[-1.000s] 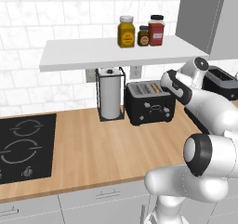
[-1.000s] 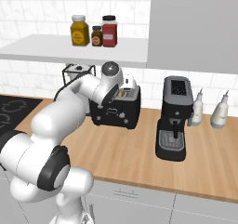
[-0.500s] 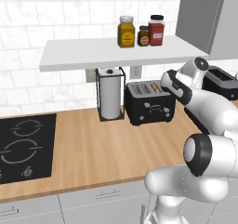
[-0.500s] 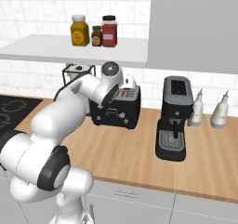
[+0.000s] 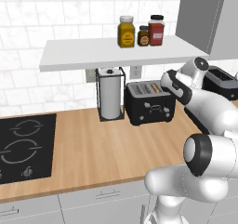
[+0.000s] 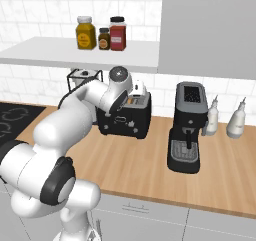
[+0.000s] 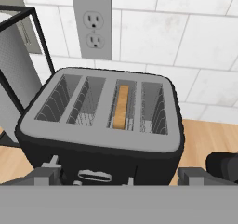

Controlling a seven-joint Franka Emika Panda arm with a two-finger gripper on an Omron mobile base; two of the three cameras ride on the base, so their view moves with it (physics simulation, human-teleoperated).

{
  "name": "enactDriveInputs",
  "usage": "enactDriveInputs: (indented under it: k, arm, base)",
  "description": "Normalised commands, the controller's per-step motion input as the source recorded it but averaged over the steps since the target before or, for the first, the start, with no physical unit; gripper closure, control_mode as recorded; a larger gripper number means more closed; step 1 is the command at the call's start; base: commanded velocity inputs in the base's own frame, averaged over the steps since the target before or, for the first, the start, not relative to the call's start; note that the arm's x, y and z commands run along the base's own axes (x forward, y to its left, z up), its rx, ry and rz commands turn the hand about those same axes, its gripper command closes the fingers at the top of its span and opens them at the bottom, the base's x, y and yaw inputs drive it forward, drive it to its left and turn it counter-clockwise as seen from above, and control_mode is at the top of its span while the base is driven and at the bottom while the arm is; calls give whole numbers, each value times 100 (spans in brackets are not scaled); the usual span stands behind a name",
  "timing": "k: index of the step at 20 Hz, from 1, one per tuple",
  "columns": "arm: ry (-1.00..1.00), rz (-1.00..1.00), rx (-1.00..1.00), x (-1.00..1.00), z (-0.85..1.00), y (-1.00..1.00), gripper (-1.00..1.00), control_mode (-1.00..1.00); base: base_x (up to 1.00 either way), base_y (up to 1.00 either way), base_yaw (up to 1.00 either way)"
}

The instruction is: Start the toaster. Once the lever pops up, take the bread to the plate on the dining counter.

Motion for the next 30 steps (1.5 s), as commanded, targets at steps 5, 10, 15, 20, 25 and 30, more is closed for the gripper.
enactDriveInputs:
  k: [5,10,15,20,25,30]
  arm:
    - [0,0,0,0,0,0,-100,-100]
    - [0,0,0,0,0,0,-100,-100]
    - [0,0,0,0,0,0,-100,-100]
    - [0,0,0,0,0,0,-100,-100]
    - [0,0,0,0,0,0,-100,-100]
    - [0,0,0,0,0,0,-100,-100]
  base:
    - [0,0,0]
    - [0,0,0]
    - [0,0,0]
    - [0,0,0]
    - [0,0,0]
    - [0,0,0]
